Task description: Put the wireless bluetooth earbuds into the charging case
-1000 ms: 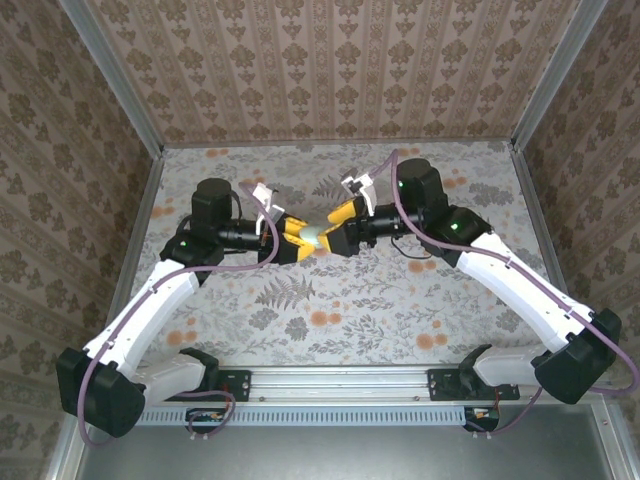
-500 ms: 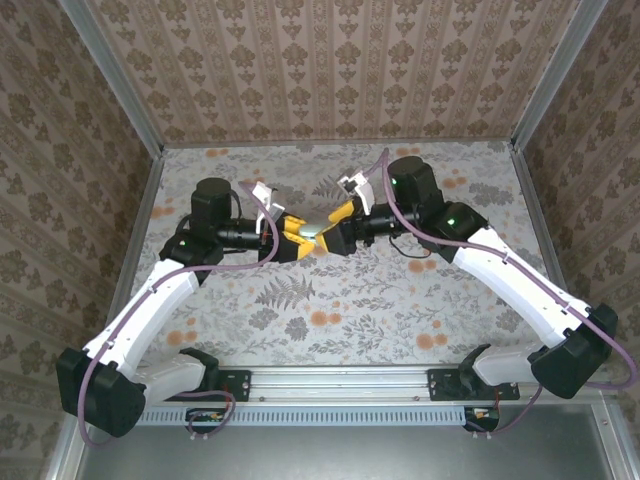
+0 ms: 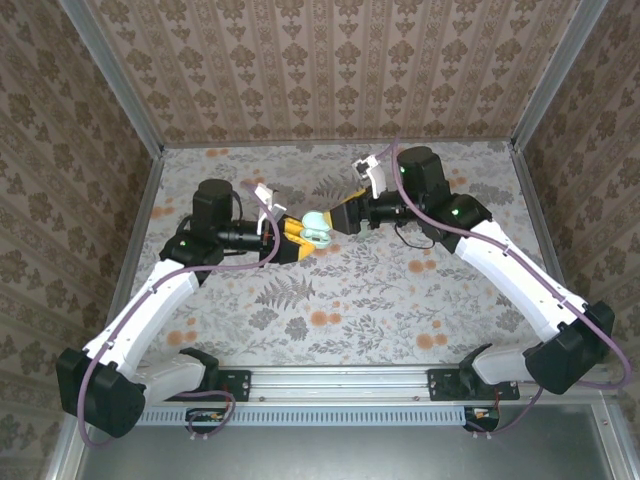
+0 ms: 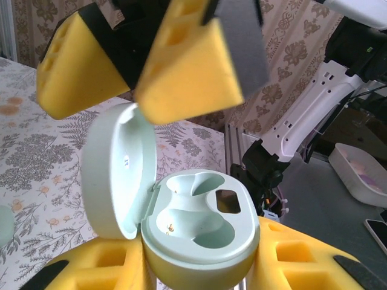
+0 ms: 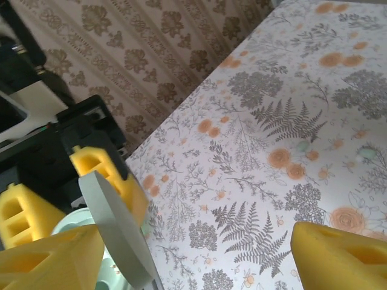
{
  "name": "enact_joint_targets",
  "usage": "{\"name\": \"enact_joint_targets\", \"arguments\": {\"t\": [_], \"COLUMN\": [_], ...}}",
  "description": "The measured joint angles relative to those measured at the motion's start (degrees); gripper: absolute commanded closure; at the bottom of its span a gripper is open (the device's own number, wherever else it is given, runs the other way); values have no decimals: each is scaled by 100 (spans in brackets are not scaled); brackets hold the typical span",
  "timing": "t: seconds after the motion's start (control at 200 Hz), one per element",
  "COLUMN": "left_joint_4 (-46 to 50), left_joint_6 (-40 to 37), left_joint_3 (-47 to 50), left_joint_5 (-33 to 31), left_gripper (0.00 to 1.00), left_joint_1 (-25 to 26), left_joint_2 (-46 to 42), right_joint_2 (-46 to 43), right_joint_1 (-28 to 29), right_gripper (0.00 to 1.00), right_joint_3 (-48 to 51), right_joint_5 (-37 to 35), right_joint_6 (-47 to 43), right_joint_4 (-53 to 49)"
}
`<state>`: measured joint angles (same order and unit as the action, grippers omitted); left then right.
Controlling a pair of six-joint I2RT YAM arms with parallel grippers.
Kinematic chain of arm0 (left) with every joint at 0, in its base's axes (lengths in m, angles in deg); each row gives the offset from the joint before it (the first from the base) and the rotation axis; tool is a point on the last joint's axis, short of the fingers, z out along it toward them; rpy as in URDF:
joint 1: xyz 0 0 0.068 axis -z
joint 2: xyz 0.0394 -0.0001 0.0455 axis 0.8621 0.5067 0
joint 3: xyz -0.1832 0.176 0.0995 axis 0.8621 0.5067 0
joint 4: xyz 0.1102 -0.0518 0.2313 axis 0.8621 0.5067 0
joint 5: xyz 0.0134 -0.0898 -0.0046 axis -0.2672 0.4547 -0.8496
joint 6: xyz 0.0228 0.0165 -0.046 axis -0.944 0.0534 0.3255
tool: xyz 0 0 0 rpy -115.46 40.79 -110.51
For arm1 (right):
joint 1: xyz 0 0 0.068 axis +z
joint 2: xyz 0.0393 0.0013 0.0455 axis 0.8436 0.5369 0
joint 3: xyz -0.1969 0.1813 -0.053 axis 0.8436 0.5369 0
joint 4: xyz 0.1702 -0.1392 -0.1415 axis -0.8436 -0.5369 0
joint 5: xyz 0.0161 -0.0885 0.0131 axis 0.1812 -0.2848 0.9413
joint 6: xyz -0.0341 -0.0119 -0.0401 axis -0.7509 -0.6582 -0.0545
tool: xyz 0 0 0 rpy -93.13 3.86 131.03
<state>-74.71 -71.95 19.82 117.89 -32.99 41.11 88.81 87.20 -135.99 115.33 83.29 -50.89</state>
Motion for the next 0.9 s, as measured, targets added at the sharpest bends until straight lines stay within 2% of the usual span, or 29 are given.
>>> {"name": "enact_joint_targets", "arguments": {"t": [0.63,0.9], "left_joint_4": [-435,-654], "left_joint_6": [109,271], "left_joint_3": [109,168], "left_joint_5": [26,66], "left_gripper": [84,84], "left_joint_1": [-4,-229], "left_joint_2": [0,0], "right_joint_2": [-127,-195], "right_joint_1": [-63,-72], "right_gripper": [18,18], "right_joint_3": [20,20], "right_joint_5": [328,332], "right_joint_6": [463,632], "right_joint_4": [170,173]}}
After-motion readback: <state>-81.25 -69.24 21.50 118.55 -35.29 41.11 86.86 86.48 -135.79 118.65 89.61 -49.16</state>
